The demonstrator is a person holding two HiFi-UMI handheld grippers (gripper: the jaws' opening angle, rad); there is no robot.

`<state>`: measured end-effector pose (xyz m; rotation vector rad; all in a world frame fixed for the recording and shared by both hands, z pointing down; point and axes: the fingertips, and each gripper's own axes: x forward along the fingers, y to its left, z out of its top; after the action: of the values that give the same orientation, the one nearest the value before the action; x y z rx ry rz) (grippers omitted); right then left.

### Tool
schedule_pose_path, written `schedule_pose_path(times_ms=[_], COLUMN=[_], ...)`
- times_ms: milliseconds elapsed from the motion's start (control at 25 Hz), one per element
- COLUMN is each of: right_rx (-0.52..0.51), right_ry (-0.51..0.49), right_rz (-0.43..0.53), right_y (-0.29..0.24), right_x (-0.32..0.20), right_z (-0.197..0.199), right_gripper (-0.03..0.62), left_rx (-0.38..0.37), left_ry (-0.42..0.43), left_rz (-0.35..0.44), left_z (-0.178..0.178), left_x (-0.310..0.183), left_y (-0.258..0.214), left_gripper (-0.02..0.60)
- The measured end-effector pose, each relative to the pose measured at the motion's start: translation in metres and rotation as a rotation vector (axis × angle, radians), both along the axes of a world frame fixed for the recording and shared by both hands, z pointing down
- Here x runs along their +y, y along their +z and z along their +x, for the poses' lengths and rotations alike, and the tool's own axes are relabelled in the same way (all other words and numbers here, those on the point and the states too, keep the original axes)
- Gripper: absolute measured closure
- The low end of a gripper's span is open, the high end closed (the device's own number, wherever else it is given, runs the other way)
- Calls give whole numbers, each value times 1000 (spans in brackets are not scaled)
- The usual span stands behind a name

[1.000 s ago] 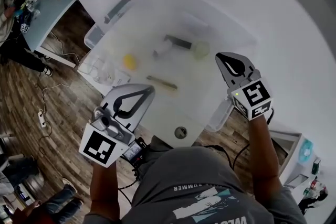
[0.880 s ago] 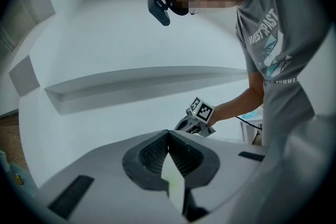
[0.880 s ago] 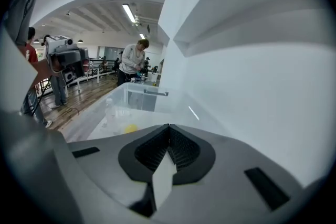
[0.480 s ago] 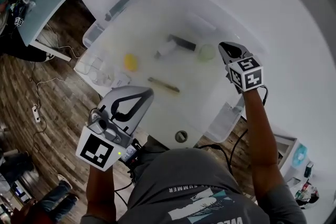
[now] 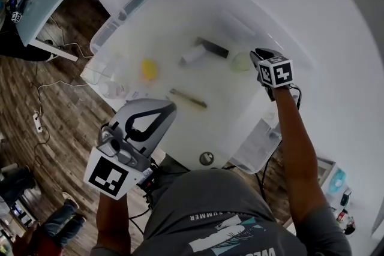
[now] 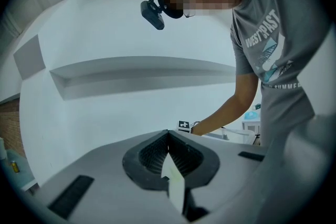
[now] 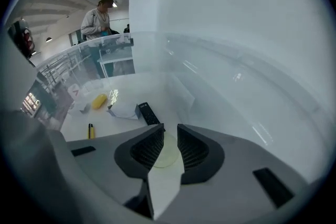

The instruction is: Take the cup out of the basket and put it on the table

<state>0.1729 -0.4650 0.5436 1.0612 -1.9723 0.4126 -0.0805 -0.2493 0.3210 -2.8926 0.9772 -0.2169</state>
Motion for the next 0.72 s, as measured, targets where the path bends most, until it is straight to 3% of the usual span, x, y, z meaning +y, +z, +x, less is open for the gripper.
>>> schedule_pose_path(times_ms=[720], right_rx=[92], right_ry=[88], right_rz=[-259], right_y=[96], right_x=[-13], right_z=[24], right_gripper=[507], left_rx=[21], left_ry=[-23], left_rz=[-27], left_z=[-5], left_x=[-12], left_y=[12], left_gripper=[572])
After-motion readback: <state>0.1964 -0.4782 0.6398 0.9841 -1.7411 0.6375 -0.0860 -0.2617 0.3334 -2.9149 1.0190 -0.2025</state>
